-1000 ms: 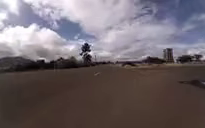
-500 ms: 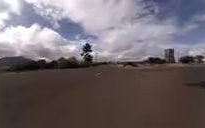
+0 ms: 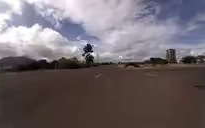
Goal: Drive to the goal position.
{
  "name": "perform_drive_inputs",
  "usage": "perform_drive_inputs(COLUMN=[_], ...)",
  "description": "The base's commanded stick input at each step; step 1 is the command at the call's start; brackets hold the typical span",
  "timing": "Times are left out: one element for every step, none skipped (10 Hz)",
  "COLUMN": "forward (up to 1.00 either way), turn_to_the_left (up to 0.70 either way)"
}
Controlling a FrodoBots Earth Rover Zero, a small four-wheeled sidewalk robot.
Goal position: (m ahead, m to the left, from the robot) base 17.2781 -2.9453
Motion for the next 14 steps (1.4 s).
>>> perform_drive_inputs(forward=[0.70,0.70,0.70,0.70,0.70,0.70,0.70,0.70,0.70,0.70,0.70,0.70,0.70,0.70], turn_to_the_left=[-0.23,-0.04,0.00,0.00,0.00,0.00,0.00,0.00,0.00,0.00,0.00,0.00,0.00,0.00])
